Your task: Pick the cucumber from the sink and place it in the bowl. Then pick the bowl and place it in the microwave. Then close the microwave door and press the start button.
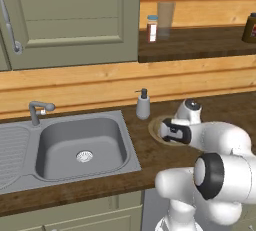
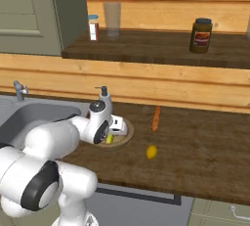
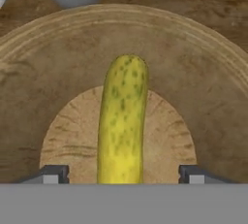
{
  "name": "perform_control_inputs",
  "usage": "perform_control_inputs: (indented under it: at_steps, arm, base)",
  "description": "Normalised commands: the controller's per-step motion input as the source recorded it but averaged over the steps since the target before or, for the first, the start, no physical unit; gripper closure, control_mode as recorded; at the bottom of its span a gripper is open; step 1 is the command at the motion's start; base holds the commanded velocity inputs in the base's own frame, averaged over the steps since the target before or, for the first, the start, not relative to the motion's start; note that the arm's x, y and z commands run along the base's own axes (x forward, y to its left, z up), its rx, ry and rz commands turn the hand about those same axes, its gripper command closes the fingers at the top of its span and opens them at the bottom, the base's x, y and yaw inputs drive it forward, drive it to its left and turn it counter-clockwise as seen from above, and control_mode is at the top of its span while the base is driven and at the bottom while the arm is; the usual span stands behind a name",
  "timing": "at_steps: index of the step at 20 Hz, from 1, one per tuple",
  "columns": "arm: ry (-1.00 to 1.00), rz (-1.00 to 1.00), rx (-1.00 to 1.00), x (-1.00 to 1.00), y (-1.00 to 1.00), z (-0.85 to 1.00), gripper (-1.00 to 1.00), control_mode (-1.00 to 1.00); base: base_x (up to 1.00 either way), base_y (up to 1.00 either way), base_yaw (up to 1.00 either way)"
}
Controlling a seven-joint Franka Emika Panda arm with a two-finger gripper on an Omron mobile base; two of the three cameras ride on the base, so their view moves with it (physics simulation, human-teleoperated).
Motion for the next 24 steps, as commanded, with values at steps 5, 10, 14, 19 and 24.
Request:
perform_control_inputs:
  at_steps: [5,10,14,19,24]
  arm:
    - [-0.07,-0.02,0.0,-0.3,-0.05,0.52,-1.0,-1.0]
    - [0.0,-0.19,0.01,-0.36,-0.25,0.65,-1.0,-1.0]
    - [0.03,-0.22,0.09,-0.5,-0.37,0.5,-1.0,-1.0]
    - [0.03,-0.19,0.21,-0.48,-0.46,0.17,-1.0,-1.0]
    - [0.06,-0.12,0.19,-0.04,-0.26,0.0,-1.0,-1.0]
  base:
    - [0.0,0.0,0.0]
    - [0.0,0.0,0.0]
    - [0.0,0.0,0.0]
    - [0.0,0.0,0.0]
    - [0.0,0.0,0.0]
